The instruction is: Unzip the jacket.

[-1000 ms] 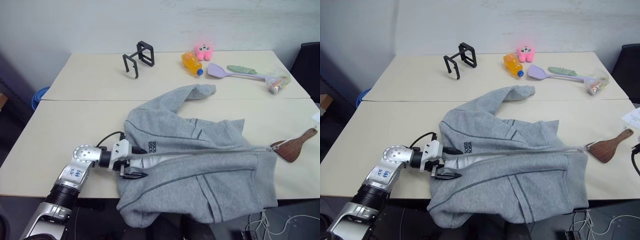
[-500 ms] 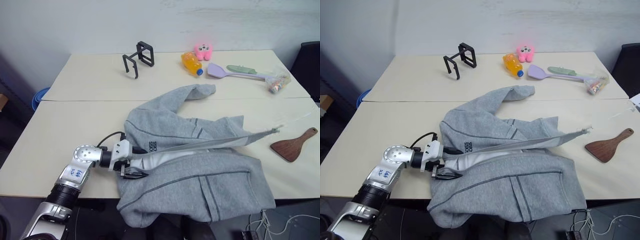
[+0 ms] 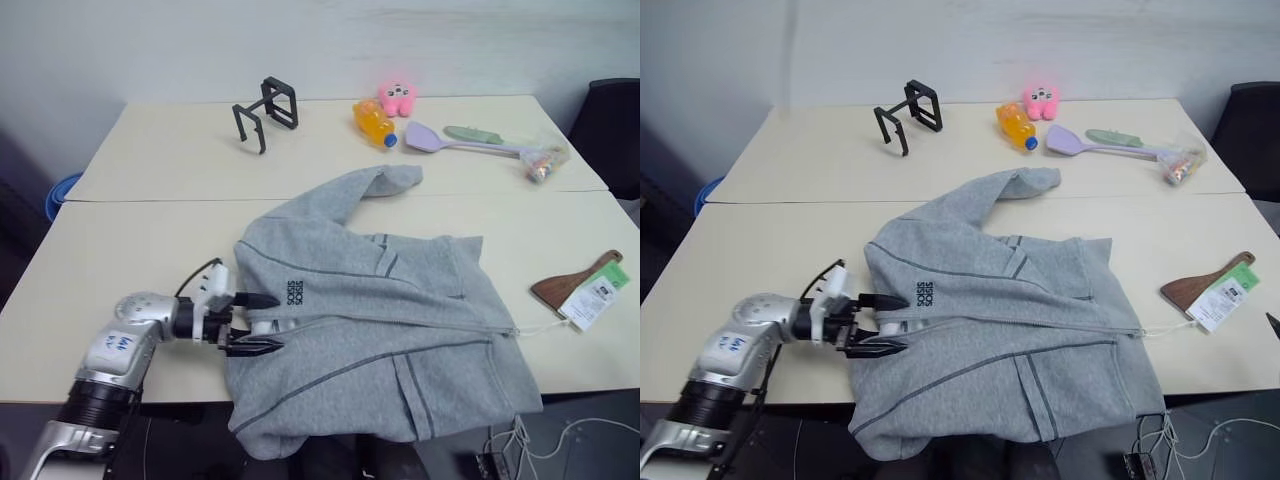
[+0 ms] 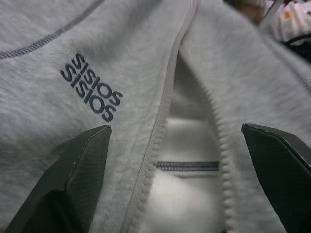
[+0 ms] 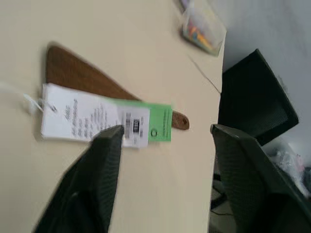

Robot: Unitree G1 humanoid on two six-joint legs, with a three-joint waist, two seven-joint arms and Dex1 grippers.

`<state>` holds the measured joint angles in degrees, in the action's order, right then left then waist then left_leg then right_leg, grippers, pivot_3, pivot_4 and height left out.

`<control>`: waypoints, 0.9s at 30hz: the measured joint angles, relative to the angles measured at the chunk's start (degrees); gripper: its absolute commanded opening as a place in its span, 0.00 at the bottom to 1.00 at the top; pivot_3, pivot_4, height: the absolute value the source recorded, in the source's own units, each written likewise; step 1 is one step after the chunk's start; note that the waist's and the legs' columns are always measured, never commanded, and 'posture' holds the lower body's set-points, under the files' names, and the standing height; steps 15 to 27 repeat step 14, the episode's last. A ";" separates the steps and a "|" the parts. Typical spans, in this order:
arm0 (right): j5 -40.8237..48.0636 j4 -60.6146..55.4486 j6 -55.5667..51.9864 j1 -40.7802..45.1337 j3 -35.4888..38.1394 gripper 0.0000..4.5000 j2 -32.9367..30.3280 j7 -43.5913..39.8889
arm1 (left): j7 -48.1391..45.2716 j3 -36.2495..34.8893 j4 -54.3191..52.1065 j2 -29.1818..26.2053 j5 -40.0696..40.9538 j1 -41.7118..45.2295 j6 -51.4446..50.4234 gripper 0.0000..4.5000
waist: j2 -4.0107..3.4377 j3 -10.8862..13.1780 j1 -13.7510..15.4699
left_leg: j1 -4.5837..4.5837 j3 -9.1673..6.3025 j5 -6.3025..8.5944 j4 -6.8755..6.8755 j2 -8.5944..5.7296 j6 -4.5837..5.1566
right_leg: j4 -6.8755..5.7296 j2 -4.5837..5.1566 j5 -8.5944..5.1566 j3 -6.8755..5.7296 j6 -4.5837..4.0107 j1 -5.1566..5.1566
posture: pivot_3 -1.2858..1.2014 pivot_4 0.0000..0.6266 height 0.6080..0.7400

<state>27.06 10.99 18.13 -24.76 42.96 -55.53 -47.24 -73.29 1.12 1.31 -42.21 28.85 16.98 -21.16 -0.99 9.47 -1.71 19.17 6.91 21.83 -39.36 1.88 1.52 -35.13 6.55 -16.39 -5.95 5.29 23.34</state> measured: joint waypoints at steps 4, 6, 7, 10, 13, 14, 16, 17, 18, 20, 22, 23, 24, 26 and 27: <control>14.77 -25.18 -14.26 -8.33 -0.11 0.98 2.38 -5.38 | -2.15 -5.36 1.07 -5.05 -1.29 -3.85 6.34 1.00 | 0.02 0.01 -0.01 | 0.01 -0.02 -0.02 0.19 0.01 -0.06 | 0.07 0.03 -0.03 0.01 -0.06 0.10 | 0.52 0.24 1.00; 16.65 -35.93 -17.23 -10.50 -4.79 0.98 3.53 -7.16 | -3.15 -7.49 1.92 -6.28 -2.81 -7.44 11.36 1.00 | 0.08 0.04 0.26 | 0.06 -0.07 0.03 0.24 0.01 -0.07 | 0.10 0.04 -0.04 -0.02 -0.08 0.16 | 0.52 0.24 1.00; 15.52 -38.68 -16.77 -10.80 -7.61 0.98 4.02 -9.09 | -3.30 -8.17 1.87 -6.28 -3.25 -9.11 13.44 1.00 | 0.13 0.06 0.43 | 0.09 -0.07 0.10 0.24 -0.01 -0.04 | 0.14 0.06 -0.04 -0.03 -0.08 0.17 | 0.52 0.24 1.00; 8.89 -40.29 -11.64 -10.26 -15.83 0.98 6.46 -15.21 | -4.28 -10.22 1.37 -6.97 -3.74 -15.09 17.59 1.00 | 0.35 0.14 1.63 | 0.12 -0.06 0.27 0.23 -0.15 0.14 | 0.22 0.13 -0.04 -0.05 -0.08 0.18 | 0.52 0.24 1.00; 4.77 -36.26 -7.53 -7.02 -18.98 0.98 8.65 -18.24 | -3.64 -12.64 -0.38 -7.44 -3.76 -18.80 18.81 1.00 | 0.47 0.19 2.14 | 0.15 -0.06 0.39 0.11 -0.31 0.35 | 0.28 0.29 -0.03 -0.06 -0.08 0.12 | 0.52 0.24 1.00; 4.14 -34.71 -6.43 -6.00 -19.12 0.98 9.03 -18.67 | -3.32 -13.08 -1.30 -7.44 -3.76 -19.45 19.14 1.00 | 0.50 0.19 2.20 | 0.15 -0.05 0.40 0.11 -0.34 0.38 | 0.31 0.32 -0.03 -0.06 -0.08 0.10 | 0.52 0.24 1.00; 4.14 -34.71 -6.43 -6.00 -19.12 0.98 9.03 -18.67 | -3.32 -13.08 -1.30 -7.44 -3.76 -19.45 19.14 1.00 | 0.50 0.19 2.20 | 0.15 -0.05 0.40 0.11 -0.34 0.38 | 0.31 0.32 -0.03 -0.06 -0.08 0.10 | 0.52 0.24 1.00; 4.14 -34.71 -6.43 -6.00 -19.12 0.98 9.03 -18.67 | -3.32 -13.08 -1.30 -7.44 -3.76 -19.45 19.14 1.00 | 0.50 0.19 2.20 | 0.15 -0.05 0.40 0.11 -0.34 0.38 | 0.31 0.32 -0.03 -0.06 -0.08 0.10 | 0.52 0.24 1.00; 4.14 -34.71 -6.43 -6.00 -19.12 0.98 9.03 -18.67 | -3.32 -13.08 -1.30 -7.44 -3.76 -19.45 19.14 1.00 | 0.50 0.19 2.20 | 0.15 -0.05 0.40 0.11 -0.34 0.38 | 0.31 0.32 -0.03 -0.06 -0.08 0.10 | 0.52 0.24 1.00; 4.14 -34.71 -6.43 -6.00 -19.12 0.98 9.03 -18.67 | -3.32 -13.08 -1.30 -7.44 -3.76 -19.45 19.14 1.00 | 0.50 0.19 2.20 | 0.15 -0.05 0.40 0.11 -0.34 0.38 | 0.31 0.32 -0.03 -0.06 -0.08 0.10 | 0.52 0.24 1.00; 4.14 -34.71 -6.43 -6.00 -19.12 0.98 9.03 -18.67 | -3.32 -13.08 -1.30 -7.44 -3.76 -19.45 19.14 1.00 | 0.50 0.19 2.20 | 0.15 -0.05 0.40 0.11 -0.34 0.38 | 0.31 0.32 -0.03 -0.06 -0.08 0.10 | 0.52 0.24 1.00; 4.14 -34.71 -6.43 -6.00 -19.12 0.98 9.03 -18.67 | -3.32 -13.08 -1.30 -7.44 -3.76 -19.45 19.14 1.00 | 0.50 0.19 2.20 | 0.15 -0.05 0.40 0.11 -0.34 0.38 | 0.31 0.32 -0.03 -0.06 -0.08 0.10 | 0.52 0.24 1.00; 4.14 -34.71 -6.43 -6.00 -19.12 0.98 9.03 -18.67 | -3.32 -13.08 -1.30 -7.44 -3.76 -19.45 19.14 1.00 | 0.50 0.19 2.20 | 0.15 -0.05 0.40 0.11 -0.34 0.38 | 0.31 0.32 -0.03 -0.06 -0.08 0.10 | 0.52 0.24 1.00; 4.14 -34.71 -6.43 -6.00 -19.12 0.98 9.03 -18.67 | -3.32 -13.08 -1.30 -7.44 -3.76 -19.45 19.14 1.00 | 0.50 0.19 2.20 | 0.15 -0.05 0.40 0.11 -0.34 0.38 | 0.31 0.32 -0.03 -0.06 -0.08 0.10 | 0.52 0.24 1.00; 4.14 -34.71 -6.43 -6.00 -19.12 0.98 9.03 -18.67 | -3.32 -13.08 -1.30 -7.44 -3.76 -19.45 19.14 1.00 | 0.50 0.19 2.20 | 0.15 -0.05 0.40 0.11 -0.34 0.38 | 0.31 0.32 -0.03 -0.06 -0.08 0.10 | 0.52 0.24 1.00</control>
